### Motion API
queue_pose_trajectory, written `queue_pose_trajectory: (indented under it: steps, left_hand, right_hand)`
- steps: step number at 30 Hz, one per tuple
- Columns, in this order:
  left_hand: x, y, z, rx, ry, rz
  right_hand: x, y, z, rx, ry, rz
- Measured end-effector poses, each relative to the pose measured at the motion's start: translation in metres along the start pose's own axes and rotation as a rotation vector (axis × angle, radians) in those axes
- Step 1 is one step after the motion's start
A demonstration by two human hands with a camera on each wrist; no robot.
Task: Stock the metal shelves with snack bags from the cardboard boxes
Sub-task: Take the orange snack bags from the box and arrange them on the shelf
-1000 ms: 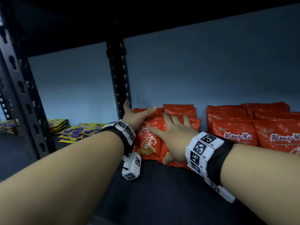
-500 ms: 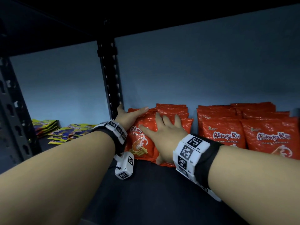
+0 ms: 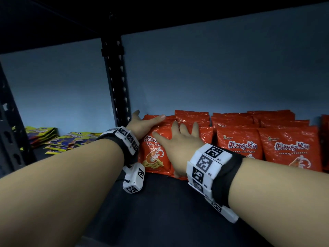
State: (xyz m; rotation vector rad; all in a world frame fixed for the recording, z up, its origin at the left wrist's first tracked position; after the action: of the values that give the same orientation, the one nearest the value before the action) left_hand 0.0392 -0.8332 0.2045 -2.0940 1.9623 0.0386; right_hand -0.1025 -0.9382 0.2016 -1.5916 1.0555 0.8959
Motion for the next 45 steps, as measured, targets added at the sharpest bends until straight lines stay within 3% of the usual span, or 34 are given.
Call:
queue_pose_trajectory:
  steps: [11, 17, 20, 25, 29, 37, 45]
  left_hand:
    - [0.010, 0.006, -0.010, 0.069, -0.130, 0.034]
    - [-0.010, 0.013, -0.024, 0.126, -0.117, 0.054]
    - [-0.017, 0.030, -0.042, 0.298, -0.244, 0.106]
    - [-0.003, 0.076, -0.065, 0.745, -0.825, 0.214]
    - [0.020, 0.093, -0.044, 0.873, -1.137, 0.273]
    - [0.037, 0.094, -0.026, 0.959, -1.253, 0.223]
    - [0.045, 0.088, -0.018, 0.951, -1.377, 0.198]
  right_hand:
    - [-0.003, 0.008, -0.014, 0.059, -0.009, -0.009]
    - [-0.001, 0.005, -0.022, 0.086, -0.005, 0.030]
    - [-0.006, 0.008, -0.028, 0.108, -0.032, 0.046]
    - [-0.015, 0.022, -0.042, 0.167, 0.016, 0.044]
    - [-0.010, 0.033, -0.044, 0.165, 0.111, 0.052]
    - [-0.008, 0.025, -0.043, 0.089, 0.227, -0.037]
    - [0.001, 0.014, -0.047, 0.066, 0.353, -0.084]
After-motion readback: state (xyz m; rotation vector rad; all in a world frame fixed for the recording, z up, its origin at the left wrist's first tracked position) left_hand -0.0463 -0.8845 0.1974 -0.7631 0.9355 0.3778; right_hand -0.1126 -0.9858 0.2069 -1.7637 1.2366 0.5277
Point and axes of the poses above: each hand's wrist, its own y-axis away from the middle knuckle, its own x-axis out of the palm, z = x × y, the point moved 10 cm from there along -y, towards the middle knuckle, and after that the axes turned 10 degrees about -z, right-handed, at the moved point
